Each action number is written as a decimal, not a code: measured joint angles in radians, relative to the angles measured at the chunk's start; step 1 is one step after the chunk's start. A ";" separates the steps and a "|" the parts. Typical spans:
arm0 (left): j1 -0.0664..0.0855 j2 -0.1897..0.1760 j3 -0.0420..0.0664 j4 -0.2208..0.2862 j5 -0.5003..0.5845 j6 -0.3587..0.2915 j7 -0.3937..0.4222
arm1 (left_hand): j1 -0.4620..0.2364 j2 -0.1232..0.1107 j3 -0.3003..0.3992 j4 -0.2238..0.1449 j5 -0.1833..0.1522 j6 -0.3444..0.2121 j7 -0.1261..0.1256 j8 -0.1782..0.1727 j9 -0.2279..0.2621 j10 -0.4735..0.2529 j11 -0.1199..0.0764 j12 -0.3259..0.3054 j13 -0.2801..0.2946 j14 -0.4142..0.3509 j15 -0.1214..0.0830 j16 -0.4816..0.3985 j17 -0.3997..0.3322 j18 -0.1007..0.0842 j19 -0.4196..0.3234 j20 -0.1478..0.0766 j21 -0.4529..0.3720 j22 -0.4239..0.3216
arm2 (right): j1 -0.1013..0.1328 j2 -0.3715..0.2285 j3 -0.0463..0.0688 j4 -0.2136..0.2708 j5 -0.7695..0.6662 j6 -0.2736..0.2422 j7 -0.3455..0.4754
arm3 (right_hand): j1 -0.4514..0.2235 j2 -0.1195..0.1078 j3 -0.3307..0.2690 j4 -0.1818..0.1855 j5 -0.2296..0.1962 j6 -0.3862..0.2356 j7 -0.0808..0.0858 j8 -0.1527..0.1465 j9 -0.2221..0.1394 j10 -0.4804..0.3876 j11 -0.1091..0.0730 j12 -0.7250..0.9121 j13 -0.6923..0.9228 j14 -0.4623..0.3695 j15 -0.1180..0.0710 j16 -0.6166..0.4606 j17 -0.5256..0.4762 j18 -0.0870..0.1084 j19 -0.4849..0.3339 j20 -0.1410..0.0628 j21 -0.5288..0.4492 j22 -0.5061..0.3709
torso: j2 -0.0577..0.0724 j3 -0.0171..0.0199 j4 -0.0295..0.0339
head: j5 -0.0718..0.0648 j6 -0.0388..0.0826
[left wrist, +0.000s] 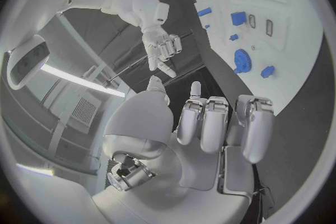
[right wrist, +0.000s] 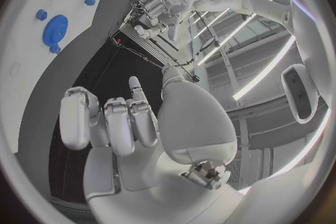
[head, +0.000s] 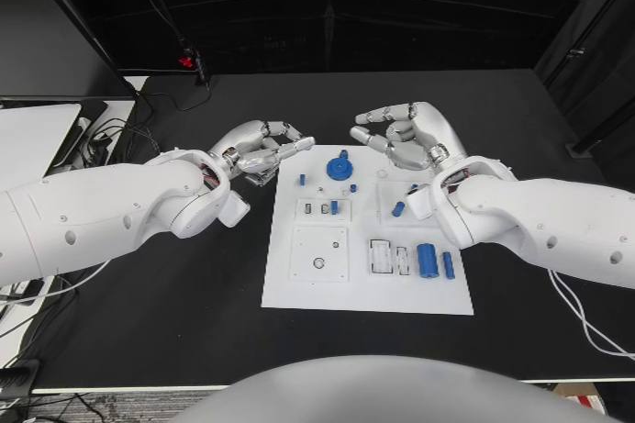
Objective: Assemble the parts on the task board
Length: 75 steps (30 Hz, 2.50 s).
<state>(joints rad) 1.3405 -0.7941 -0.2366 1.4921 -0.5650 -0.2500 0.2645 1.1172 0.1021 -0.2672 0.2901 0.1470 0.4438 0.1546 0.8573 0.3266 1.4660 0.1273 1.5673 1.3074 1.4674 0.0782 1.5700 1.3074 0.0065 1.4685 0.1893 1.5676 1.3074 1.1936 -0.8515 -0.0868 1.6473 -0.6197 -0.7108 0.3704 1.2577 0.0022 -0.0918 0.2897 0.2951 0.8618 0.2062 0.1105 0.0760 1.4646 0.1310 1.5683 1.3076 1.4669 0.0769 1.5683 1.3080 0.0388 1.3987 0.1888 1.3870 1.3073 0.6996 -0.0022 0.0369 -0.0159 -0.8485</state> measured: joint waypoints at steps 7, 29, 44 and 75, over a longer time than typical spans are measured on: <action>0.028 0.026 0.000 0.007 -0.208 0.128 -0.232 | 0.025 0.029 0.000 0.000 0.056 0.073 -0.001 0.073 0.064 0.000 -0.030 0.000 0.000 -0.002 -0.021 0.000 0.000 0.000 -0.001 -0.016 0.000 0.000 | 0.018 -0.098 0.000 0.053 0.192 0.112 0.031 | -0.018 0.030 -0.006 0.000 0.022 0.000 0.000 0.025 0.004 -0.001 0.001 0.000 0.000 0.000 0.000 0.000 0.000 0.000 -0.007 0.001 -0.009 0.000 | -0.001 -0.0013 -0.0003 | 0.000 0.004; 0.041 0.226 0.000 -0.128 -0.363 0.330 -0.552 | -0.012 0.122 -0.044 0.003 0.094 0.301 -0.063 -0.067 0.077 0.000 -0.083 0.000 0.000 -0.001 -0.081 0.000 0.000 0.000 -0.002 -0.070 0.000 0.000 | 0.020 -0.207 -0.004 0.060 0.313 0.238 0.005 | -0.027 0.039 -0.031 0.000 0.036 -0.022 0.006 0.045 0.004 0.002 0.005 0.000 0.000 0.000 0.000 0.000 0.000 0.000 -0.007 0.001 -0.009 0.000 | 0.001 -0.0012 -0.0035 | -0.008 0.013; 0.037 0.296 0.000 -0.173 -0.371 0.351 -0.638 | 0.003 0.125 -0.060 0.002 0.120 0.341 -0.072 -0.112 0.088 0.000 -0.098 0.000 0.001 -0.002 -0.088 0.000 0.000 0.000 -0.002 -0.077 0.000 0.000 | 0.017 -0.206 -0.004 0.054 0.320 0.248 -0.023 | -0.023 0.043 -0.034 -0.003 0.045 -0.029 0.007 0.051 0.004 0.002 0.005 0.000 0.000 0.000 0.000 0.000 0.000 0.016 -0.014 0.001 -0.013 0.000 | 0.001 -0.0007 -0.0013 | -0.015 0.007; 0.031 0.364 0.001 -0.227 -0.374 0.386 -0.710 | 0.081 0.124 -0.050 -0.002 0.196 0.355 -0.079 -0.151 0.129 0.000 -0.104 0.006 0.004 -0.002 -0.095 0.000 0.000 0.000 -0.003 -0.090 0.000 0.000 | 0.013 -0.199 -0.005 0.046 0.322 0.248 -0.045 | -0.019 0.047 -0.035 -0.004 0.055 -0.034 0.006 0.057 0.004 0.002 0.005 0.000 0.000 0.000 0.000 0.000 -0.001 0.016 -0.014 0.001 -0.013 0.000 | 0.001 -0.0005 -0.0001 | -0.023 0.001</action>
<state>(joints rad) 1.3713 -0.4298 -0.2354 1.2650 -0.9387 0.1363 -0.4454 1.1977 0.2264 -0.3172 0.2884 0.3429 0.7992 0.0756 0.7066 0.4557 1.4664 0.0231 1.5737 1.3116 1.4657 -0.0167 1.5700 1.3074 0.0065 1.4651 0.0993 1.5677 1.3074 1.2067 -1.0507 -0.0918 1.6932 -0.2978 -0.4627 0.3252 1.2383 0.0492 -0.1267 0.2852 0.3497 0.8276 0.2117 0.1675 0.0802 1.4667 0.1359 1.5683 1.3076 1.4669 0.0768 1.5683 1.3074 0.0543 1.3842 0.1896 1.3741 1.3073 0.7005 -0.0027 0.0368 -0.0391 -0.8474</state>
